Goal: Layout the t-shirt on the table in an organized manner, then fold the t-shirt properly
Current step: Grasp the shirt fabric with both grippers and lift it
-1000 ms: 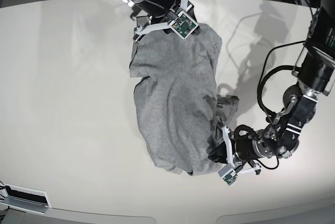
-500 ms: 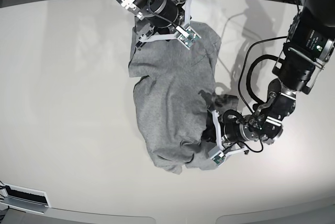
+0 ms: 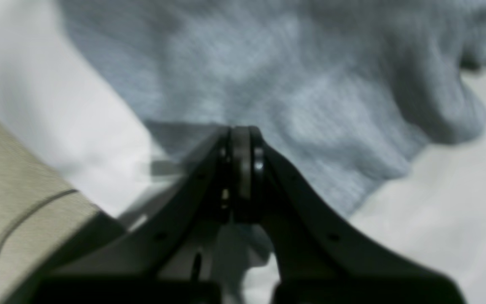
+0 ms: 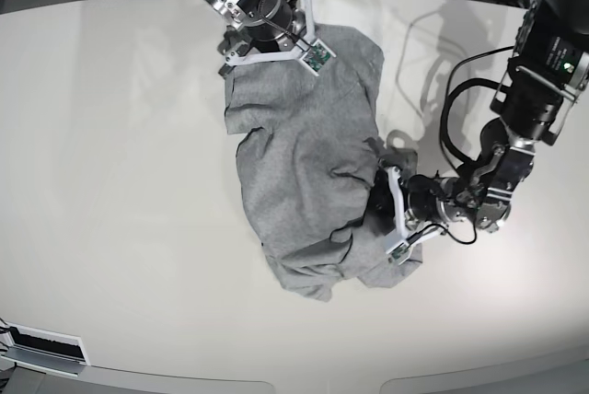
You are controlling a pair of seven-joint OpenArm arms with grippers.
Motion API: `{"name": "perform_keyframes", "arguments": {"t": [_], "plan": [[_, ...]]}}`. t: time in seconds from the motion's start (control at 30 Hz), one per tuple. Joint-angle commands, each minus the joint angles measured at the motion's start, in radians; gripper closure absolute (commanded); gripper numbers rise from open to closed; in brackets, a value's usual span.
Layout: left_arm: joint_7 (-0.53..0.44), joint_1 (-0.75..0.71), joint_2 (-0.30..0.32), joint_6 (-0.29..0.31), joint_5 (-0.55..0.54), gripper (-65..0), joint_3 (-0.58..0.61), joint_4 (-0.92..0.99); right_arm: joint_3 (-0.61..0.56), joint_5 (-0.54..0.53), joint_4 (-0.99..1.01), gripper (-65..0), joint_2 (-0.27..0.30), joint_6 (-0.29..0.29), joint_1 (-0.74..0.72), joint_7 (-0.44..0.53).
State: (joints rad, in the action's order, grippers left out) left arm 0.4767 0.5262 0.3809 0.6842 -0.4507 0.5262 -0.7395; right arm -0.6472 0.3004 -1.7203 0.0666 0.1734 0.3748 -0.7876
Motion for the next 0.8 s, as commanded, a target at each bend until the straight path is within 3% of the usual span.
{"name": "perform_keyframes", "arguments": {"t": [0.0, 0.23, 0.37, 0.5, 0.67, 0.77], "plan": [[0.111, -0.010, 0.037, 0.014, 0.012, 0.0, 0.003, -0.005, -0.011, 0.038, -0.013, 0.0, 0.000, -0.026, 0.010, -0.002], [0.320, -0.091, 0.202, 0.014, -0.244, 0.0, 0.003, -0.167, -0.011, 0.156, -0.013, 0.0, 0.064, -0.147, -0.004, -0.016], [0.399, -0.168, 0.291, 0.014, -0.402, 0.0, 0.003, -0.333, -0.011, 0.146, -0.013, 0.0, 0.096, -0.155, -0.054, -0.018], [0.415, -0.280, 0.383, 0.014, -0.519, 0.0, 0.003, -0.548, -0.011, 0.145, -0.013, 0.0, 0.103, -0.167, -0.124, -0.017], [0.415, -0.391, 0.441, 0.014, -0.499, 0.0, 0.003, -0.811, -0.011, 0.109, -0.018, 0.0, 0.103, -0.200, -0.232, -0.018], [0.415, -0.395, 0.466, 0.014, -0.447, 0.0, -0.009, -0.938, -0.011, -0.018, -0.051, 0.0, 0.103, -0.146, -0.270, -0.018]]}}
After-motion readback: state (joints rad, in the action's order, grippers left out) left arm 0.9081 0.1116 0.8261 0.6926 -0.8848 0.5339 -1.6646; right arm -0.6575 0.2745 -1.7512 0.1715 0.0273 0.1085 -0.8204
